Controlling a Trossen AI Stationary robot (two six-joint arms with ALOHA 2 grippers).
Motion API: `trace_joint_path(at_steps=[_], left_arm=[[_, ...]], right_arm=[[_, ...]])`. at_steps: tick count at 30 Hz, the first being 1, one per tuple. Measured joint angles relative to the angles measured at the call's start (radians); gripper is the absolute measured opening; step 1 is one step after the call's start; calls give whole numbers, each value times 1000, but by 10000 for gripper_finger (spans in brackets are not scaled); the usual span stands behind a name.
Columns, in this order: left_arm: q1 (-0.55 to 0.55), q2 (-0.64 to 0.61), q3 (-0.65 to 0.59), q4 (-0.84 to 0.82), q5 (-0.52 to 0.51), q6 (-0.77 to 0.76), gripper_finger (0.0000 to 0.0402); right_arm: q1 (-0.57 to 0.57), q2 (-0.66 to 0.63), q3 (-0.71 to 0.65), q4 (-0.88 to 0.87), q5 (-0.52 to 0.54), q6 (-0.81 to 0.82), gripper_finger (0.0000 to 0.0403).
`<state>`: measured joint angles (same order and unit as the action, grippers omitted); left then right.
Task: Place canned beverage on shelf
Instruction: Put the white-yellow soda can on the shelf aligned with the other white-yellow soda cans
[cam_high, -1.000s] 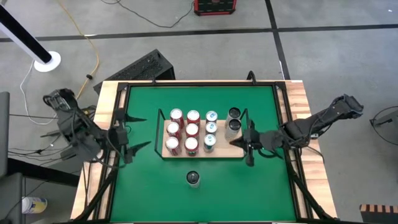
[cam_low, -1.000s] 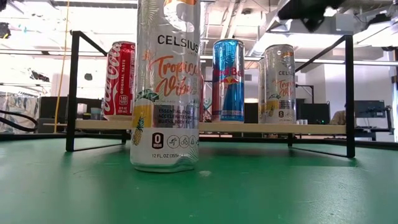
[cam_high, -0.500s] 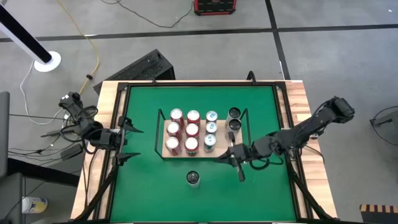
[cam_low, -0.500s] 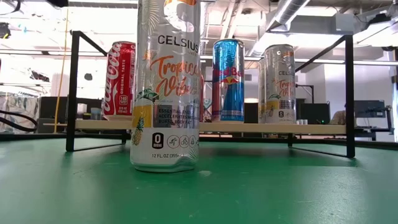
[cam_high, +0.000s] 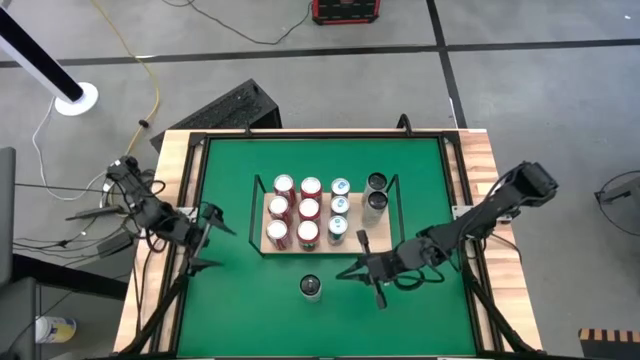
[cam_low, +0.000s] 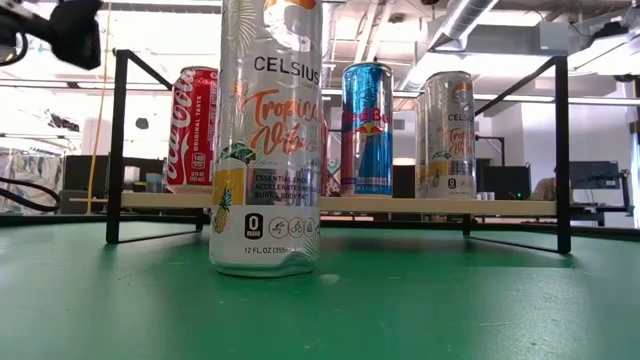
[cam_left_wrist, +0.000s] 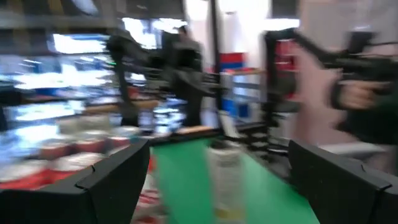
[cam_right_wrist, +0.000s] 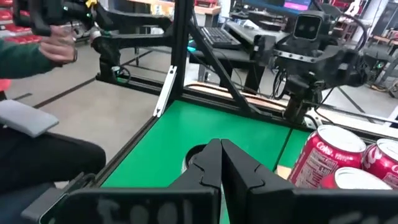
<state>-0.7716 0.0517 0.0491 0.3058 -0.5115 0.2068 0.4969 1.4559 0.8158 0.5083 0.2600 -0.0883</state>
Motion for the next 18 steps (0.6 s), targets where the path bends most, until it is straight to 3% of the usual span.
trace_joint_path(at_steps=[7, 13, 18], left_arm=[[0, -14, -38, -123, 202, -196, 368], [0, -15, -38, -224, 181, -307, 368], [0, -1, -25, -274, 123, -305, 368]], right_arm=[[-27, 39, 0, 38, 0, -3, 41], [-40, 39, 0, 57, 0, -11, 85], [-37, 38, 0, 84, 0, -51, 132]])
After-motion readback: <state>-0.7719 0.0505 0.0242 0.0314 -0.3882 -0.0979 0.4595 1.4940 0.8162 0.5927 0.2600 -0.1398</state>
